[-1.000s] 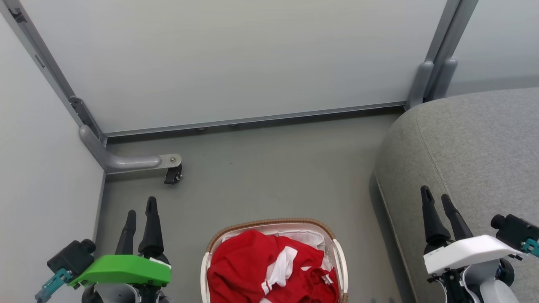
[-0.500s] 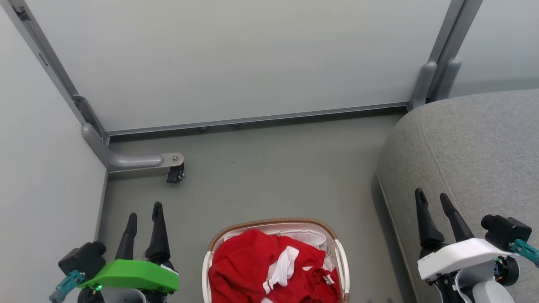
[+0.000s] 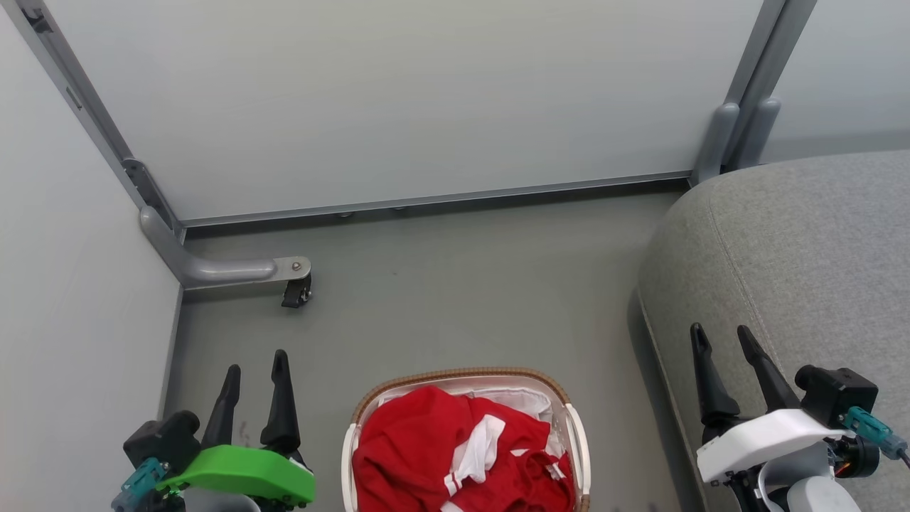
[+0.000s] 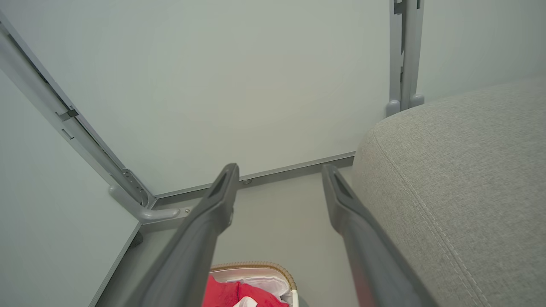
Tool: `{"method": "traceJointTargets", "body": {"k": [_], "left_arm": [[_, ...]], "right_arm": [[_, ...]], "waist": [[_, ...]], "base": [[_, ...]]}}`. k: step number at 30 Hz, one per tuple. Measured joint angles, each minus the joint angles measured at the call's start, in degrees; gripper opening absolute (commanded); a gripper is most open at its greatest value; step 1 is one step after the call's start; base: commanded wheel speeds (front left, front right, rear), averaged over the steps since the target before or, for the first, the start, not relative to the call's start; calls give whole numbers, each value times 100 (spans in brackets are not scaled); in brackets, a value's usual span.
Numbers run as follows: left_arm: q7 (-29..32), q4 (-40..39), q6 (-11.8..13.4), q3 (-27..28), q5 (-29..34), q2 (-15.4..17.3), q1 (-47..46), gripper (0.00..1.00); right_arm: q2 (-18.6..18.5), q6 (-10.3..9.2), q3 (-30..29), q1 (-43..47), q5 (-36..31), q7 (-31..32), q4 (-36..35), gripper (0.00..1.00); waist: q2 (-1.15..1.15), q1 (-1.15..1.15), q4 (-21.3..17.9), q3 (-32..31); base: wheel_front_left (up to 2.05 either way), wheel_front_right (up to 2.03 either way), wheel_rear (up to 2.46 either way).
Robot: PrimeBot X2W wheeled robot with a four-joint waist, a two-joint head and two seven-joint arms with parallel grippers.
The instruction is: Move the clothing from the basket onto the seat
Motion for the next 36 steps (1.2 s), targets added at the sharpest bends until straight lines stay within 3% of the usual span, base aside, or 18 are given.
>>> {"method": "traceJointTargets", "body": {"k": [36], "left_arm": [[-408, 320, 40, -254, 1322, 18, -1, 100]], "right_arm": [[-21, 0, 30, 60, -1723, -412, 34, 100]], "waist": [[0, 0, 105, 26]], "base": [[0, 0, 0]]}}
